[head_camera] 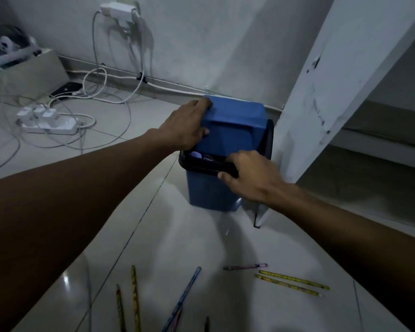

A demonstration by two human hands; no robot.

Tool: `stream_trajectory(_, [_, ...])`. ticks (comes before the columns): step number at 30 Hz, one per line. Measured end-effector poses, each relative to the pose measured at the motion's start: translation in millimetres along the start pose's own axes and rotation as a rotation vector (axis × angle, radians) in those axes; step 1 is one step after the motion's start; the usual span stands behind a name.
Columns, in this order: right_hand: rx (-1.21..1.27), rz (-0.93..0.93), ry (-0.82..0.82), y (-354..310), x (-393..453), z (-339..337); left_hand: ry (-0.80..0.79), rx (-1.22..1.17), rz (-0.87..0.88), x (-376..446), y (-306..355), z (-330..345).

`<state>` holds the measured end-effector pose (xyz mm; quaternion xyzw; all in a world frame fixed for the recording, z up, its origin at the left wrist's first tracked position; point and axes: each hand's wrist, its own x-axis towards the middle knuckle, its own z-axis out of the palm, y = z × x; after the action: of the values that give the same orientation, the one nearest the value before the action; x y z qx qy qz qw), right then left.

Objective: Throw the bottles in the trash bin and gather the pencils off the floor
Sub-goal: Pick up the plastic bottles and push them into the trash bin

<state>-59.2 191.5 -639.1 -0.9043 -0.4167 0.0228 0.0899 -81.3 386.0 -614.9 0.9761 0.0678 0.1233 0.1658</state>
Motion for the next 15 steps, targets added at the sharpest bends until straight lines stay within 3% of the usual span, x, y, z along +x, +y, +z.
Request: stream_trajectory(15, [-0.018,-0.071,0.170,2.5,-28.1,-18.0,-0.122,-0.027,-0.119,9.5,11.1,-3.9])
